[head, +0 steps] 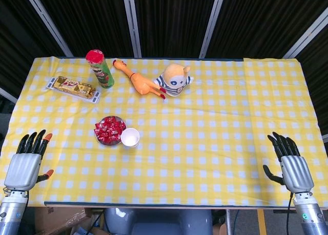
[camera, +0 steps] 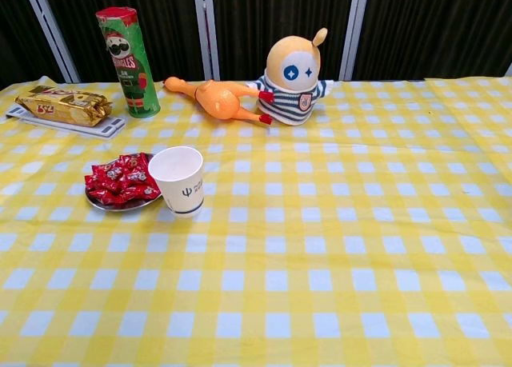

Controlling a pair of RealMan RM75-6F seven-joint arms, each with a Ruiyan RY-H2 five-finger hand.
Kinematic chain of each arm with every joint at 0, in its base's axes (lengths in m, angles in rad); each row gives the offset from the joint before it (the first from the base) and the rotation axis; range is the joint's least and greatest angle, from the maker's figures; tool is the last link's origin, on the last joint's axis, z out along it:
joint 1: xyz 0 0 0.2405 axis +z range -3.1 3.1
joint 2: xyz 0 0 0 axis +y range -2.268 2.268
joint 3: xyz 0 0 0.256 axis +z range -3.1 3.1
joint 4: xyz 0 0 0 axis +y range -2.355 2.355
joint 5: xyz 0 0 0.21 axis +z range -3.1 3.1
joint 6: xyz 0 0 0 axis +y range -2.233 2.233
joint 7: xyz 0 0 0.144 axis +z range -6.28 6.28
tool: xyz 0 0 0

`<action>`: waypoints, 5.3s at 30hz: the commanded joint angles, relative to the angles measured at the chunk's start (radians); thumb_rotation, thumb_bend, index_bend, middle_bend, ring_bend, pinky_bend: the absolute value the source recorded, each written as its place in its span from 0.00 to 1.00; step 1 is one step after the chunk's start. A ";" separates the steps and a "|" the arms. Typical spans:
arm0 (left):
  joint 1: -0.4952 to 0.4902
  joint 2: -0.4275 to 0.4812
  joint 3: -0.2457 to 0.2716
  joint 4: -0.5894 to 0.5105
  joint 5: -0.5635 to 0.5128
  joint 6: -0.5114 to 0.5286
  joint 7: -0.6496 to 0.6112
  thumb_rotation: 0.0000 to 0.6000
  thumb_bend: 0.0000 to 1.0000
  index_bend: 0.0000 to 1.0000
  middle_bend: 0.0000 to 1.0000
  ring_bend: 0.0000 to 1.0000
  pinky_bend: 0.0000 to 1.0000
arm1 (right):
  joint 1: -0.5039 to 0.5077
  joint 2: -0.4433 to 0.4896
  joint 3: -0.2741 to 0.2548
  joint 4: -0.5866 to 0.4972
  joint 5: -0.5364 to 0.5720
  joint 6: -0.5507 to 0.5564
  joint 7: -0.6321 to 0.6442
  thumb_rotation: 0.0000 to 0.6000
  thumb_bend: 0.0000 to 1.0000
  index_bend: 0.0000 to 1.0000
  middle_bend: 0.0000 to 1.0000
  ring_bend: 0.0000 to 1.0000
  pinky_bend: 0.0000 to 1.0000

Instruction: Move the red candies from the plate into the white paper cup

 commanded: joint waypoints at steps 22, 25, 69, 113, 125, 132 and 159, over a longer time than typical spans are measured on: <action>-0.032 -0.005 -0.028 0.001 -0.015 -0.023 0.048 1.00 0.12 0.00 0.03 0.38 0.49 | -0.005 0.006 -0.002 -0.005 0.002 0.004 0.004 1.00 0.41 0.00 0.00 0.00 0.00; -0.062 -0.015 -0.051 -0.006 -0.042 -0.058 0.066 1.00 0.13 0.03 0.09 0.70 0.76 | -0.004 0.007 -0.002 -0.004 0.004 0.000 0.008 1.00 0.41 0.00 0.00 0.00 0.00; -0.757 -0.339 -0.149 0.234 -1.029 -0.405 0.517 1.00 0.26 0.12 0.14 0.86 0.88 | -0.020 0.037 0.006 -0.002 0.030 0.004 0.117 1.00 0.41 0.00 0.00 0.00 0.00; -0.820 -0.476 -0.095 0.439 -1.015 -0.428 0.426 1.00 0.41 0.44 0.50 0.87 0.89 | -0.035 0.046 0.010 -0.005 0.035 0.011 0.125 1.00 0.41 0.00 0.00 0.00 0.00; -0.820 -0.472 -0.101 0.454 -0.989 -0.415 0.418 1.00 0.46 0.51 0.59 0.88 0.89 | -0.037 0.044 0.010 -0.004 0.028 0.019 0.123 1.00 0.41 0.00 0.00 0.00 0.00; -0.822 -0.437 -0.114 0.425 -0.977 -0.407 0.413 1.00 0.46 0.52 0.60 0.88 0.89 | -0.038 0.042 0.013 -0.003 0.027 0.023 0.122 1.00 0.41 0.00 0.00 0.00 0.00; -0.917 -0.231 -0.210 0.078 -0.987 -0.338 0.472 1.00 0.46 0.52 0.60 0.88 0.89 | -0.039 0.041 0.016 -0.001 0.025 0.027 0.119 1.00 0.41 0.00 0.00 0.00 0.00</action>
